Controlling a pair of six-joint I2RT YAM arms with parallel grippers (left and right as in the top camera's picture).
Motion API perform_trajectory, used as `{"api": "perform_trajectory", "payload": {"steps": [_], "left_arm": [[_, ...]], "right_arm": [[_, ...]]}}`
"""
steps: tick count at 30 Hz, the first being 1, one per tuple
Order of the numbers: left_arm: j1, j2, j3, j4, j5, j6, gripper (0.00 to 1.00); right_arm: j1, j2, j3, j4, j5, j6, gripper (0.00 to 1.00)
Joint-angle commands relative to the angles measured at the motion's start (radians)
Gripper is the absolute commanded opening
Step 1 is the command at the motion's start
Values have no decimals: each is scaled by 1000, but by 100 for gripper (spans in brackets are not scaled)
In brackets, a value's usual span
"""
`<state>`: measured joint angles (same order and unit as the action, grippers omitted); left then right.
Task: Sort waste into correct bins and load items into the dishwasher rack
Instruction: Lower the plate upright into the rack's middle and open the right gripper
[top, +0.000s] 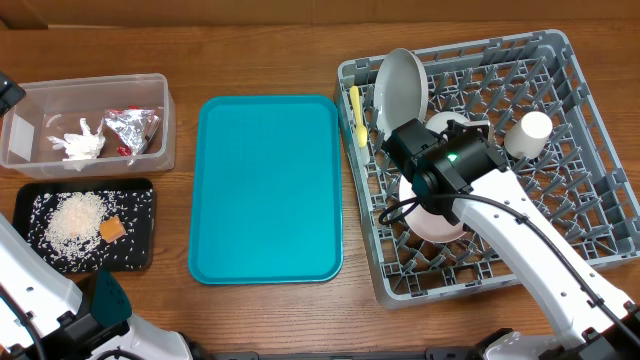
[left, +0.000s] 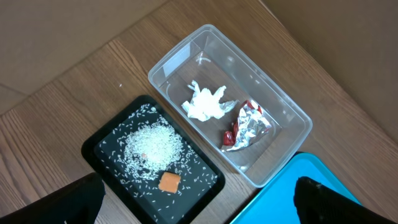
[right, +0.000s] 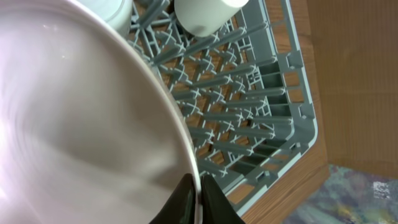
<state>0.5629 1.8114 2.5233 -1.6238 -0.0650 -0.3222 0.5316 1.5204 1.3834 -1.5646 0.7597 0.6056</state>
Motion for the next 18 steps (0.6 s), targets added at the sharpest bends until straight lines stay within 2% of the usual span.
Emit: {"api": "perform_trajectory", "payload": {"steps": [1, 4, 8, 9, 10, 11, 18], "left_arm": [[0, 10, -3, 2, -13, 4, 100], [0, 10, -3, 2, -13, 4, 100], [0, 10, -3, 2, -13, 4, 100], [0, 10, -3, 2, -13, 4, 100], [0, 10, -3, 2, -13, 4, 100], [0, 10, -3, 2, -13, 4, 100], [0, 10, -3, 2, -13, 4, 100]], "right_arm": [[5, -5, -1, 8, 34, -20, 10], [12, -5, -1, 11, 37, -38, 18], [38, -5, 6, 12, 60, -38, 23], [46, -5, 11, 12, 59, -37, 35], [53, -5, 19, 11, 58, -37, 72], [62, -5, 30, 8, 59, -38, 100], [46, -8, 161, 4, 24, -22, 100]]}}
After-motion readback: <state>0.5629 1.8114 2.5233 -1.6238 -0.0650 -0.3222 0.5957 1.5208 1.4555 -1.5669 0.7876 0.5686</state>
